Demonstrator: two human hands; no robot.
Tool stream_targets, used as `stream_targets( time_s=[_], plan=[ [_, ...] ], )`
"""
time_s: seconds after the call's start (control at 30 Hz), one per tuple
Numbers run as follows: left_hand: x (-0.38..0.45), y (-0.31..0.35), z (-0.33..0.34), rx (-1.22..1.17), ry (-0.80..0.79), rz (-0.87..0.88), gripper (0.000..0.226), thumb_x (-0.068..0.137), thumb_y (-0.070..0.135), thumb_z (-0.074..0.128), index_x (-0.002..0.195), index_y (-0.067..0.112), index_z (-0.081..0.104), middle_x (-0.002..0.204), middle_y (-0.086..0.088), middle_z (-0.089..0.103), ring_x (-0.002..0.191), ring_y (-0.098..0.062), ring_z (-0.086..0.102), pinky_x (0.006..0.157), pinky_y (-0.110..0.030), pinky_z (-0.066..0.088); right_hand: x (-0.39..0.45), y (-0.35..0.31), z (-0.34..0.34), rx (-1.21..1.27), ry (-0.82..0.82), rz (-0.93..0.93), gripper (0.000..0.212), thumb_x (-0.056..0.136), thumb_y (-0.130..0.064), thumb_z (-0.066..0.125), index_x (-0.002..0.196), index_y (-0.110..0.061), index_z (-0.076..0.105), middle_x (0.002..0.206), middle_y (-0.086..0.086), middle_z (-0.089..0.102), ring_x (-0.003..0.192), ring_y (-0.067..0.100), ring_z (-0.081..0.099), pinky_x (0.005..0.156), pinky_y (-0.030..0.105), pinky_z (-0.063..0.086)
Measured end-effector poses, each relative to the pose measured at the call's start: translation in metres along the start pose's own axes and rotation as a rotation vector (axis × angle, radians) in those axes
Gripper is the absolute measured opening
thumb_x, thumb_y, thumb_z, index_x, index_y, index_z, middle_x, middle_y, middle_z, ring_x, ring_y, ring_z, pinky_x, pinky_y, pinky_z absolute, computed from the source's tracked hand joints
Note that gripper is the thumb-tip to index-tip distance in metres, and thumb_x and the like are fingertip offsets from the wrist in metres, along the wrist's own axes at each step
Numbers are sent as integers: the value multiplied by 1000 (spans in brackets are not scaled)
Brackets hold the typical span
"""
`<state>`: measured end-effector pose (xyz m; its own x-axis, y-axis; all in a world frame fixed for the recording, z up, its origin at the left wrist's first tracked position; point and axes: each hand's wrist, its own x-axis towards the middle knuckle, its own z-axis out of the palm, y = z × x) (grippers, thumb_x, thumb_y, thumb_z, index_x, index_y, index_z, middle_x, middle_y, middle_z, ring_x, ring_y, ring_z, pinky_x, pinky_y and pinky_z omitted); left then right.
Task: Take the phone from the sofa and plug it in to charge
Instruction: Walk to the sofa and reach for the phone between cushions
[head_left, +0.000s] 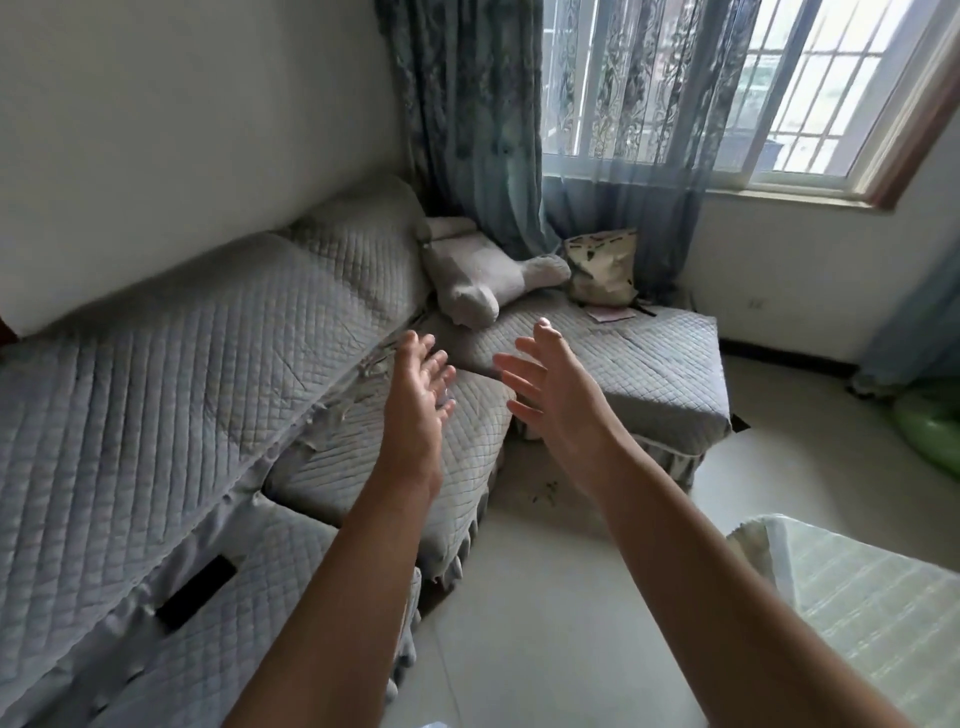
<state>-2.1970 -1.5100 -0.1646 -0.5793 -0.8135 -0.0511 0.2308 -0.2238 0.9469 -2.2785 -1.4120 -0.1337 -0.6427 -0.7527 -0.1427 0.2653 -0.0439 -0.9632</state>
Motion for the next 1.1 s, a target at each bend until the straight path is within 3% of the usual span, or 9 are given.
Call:
stream_targets(
  time_s=[0.07,0.2,0.3,0.37,0.5,0.67,0.83,1.03,1.1],
  plan=[
    [26,3,-2,8,9,11,61,97,57,24,143,23,43,148,-6,46,126,-15,50,109,-41,35,25,-3,4,9,-6,6,61,96,-52,35,145,-16,37,138,7,55,127,19,49,106,38,37],
    [73,13,-19,35,70,44,60,97,56,25,143,23,43,147,-5,47,126,-16,50,81,-27,43,80,-8,19,34,-56,33,60,95,-52,37,143,-15,40,138,7,56,130,19,48,101,35,41],
    [104,17,-37,61,150,66,61,96,58,25,142,23,44,148,-5,47,129,-18,49,104,-41,37,121,-8,41,43,-129,70,43,95,-51,36,119,-21,55,132,4,59,127,20,49,85,30,44],
    [123,19,-49,84,213,69,62,96,58,23,142,23,45,148,-5,47,129,-19,49,112,-48,31,151,-4,56,33,-189,97,41,95,-53,35,115,-23,56,127,1,59,126,20,49,93,34,40],
    [158,22,-68,93,350,78,62,96,59,22,142,24,44,149,-7,45,126,-18,49,113,-49,30,210,10,83,15,-322,156,61,93,-55,37,138,-15,46,134,3,59,127,21,49,109,41,34],
    [195,18,-85,51,555,75,61,96,59,24,142,24,43,150,-5,44,127,-17,48,112,-45,31,275,22,108,-27,-513,259,56,96,-51,35,136,-14,47,137,7,57,130,23,47,107,40,33],
    [218,3,-90,34,766,69,61,96,58,24,142,24,45,146,-2,50,122,-12,52,109,-39,35,328,40,121,-108,-679,320,60,95,-54,34,140,-15,43,139,6,55,131,23,47,113,48,29],
    [214,-10,-102,1,986,80,57,95,60,28,134,26,53,138,2,56,116,-6,55,106,-38,37,354,68,143,-121,-877,359,80,80,-66,41,143,-16,41,136,4,57,125,19,50,104,39,36],
    [204,-9,-108,12,1078,88,55,94,61,30,130,28,56,132,4,60,115,-6,58,103,-37,41,352,74,155,-130,-943,384,76,86,-64,39,143,-14,40,138,6,55,128,21,48,106,40,36]
  ],
)
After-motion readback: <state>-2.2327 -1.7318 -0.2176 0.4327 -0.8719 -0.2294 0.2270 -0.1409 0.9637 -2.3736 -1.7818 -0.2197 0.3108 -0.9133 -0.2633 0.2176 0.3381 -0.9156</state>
